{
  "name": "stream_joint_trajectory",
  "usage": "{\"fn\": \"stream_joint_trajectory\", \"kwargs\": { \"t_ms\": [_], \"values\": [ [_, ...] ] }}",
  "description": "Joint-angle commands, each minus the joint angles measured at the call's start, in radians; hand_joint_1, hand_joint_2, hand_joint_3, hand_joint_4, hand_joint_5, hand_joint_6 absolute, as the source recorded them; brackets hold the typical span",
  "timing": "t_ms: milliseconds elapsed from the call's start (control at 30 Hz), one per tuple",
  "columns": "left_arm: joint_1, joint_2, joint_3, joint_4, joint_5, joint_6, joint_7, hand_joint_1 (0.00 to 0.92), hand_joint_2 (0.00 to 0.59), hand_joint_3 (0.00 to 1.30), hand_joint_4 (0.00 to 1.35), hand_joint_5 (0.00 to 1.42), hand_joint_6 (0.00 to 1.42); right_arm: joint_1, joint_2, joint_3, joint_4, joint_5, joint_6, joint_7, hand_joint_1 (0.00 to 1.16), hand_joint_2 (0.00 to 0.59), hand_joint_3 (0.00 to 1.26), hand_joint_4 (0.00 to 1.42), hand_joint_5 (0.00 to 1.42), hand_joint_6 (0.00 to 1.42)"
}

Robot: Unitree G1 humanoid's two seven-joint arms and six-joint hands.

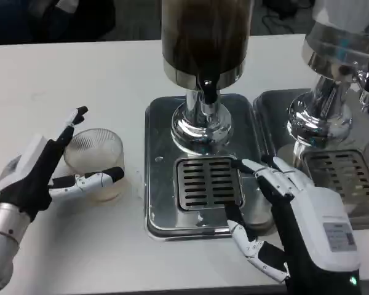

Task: Grasp the cup under the faucet to collect the drink, then remove the cup.

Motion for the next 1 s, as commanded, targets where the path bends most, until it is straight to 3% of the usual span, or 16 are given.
{"fn": "stream_joint_trajectory", "kwargs": {
  "t_ms": [33, 333, 467, 633, 1000],
  "values": [
    [-0.021, -0.008, -0.028, 0.018, 0.016, 0.016, -0.008, 0.434, 0.047, 0.08, 0.1, 0.35, 0.35, 0.012, 0.004, 0.004, -0.019, 0.004, 0.003, 0.006, 0.46, 0.46, 0.3, 0.3, 0.17, 0.19],
    [-0.034, -0.022, -0.052, 0.028, 0.021, 0.021, -0.004, 0.462, 0.054, 0.15, 0.16, 0.43, 0.45, 0.026, 0.01, -0.001, -0.029, 0.006, 0.008, 0.013, 0.46, 0.46, 0.31, 0.31, 0.18, 0.2],
    [-0.035, -0.029, -0.058, 0.032, 0.016, 0.019, 0.0, 0.472, 0.065, 0.23, 0.25, 0.54, 0.6, 0.026, 0.013, -0.003, -0.028, 0.007, 0.008, 0.014, 0.46, 0.46, 0.31, 0.32, 0.18, 0.2],
    [-0.028, -0.037, -0.06, 0.03, 0.013, 0.017, 0.023, 0.482, 0.089, 0.44, 0.48, 0.79, 1.0, 0.024, 0.013, -0.004, -0.027, 0.01, 0.006, 0.014, 0.46, 0.46, 0.31, 0.32, 0.18, 0.2],
    [-0.01, -0.036, -0.051, 0.025, 0.004, 0.011, 0.073, 0.529, 0.057, 0.58, 0.64, 0.94, 1.17, 0.015, 0.01, -0.004, -0.018, 0.028, -0.003, 0.017, 0.46, 0.46, 0.32, 0.33, 0.18, 0.2]
  ]
}}
